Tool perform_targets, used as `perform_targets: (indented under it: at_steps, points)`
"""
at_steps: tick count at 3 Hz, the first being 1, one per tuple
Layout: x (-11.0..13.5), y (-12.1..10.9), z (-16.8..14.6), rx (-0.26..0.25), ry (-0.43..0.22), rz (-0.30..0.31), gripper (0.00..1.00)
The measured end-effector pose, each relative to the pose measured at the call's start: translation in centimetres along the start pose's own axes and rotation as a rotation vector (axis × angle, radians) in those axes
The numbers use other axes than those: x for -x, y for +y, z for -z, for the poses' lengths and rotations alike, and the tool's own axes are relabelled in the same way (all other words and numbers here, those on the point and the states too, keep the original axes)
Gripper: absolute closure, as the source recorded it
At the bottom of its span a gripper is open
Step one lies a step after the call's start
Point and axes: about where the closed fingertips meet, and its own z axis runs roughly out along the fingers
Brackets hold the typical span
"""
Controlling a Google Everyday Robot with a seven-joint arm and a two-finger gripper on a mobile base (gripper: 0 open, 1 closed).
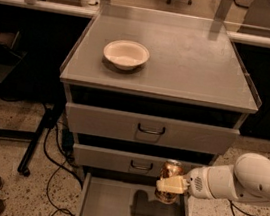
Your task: Place orange can into bottom drawer
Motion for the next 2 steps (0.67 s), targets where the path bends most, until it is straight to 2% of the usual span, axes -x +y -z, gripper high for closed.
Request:
perform_targets:
  at_steps: [1, 2]
  points:
    - [-0.5, -0.1, -0.7, 0.007, 0.013, -0.013, 1.0]
    - [-5.3, -3.2, -5.9, 0.025, 0.074, -0.145, 1.0]
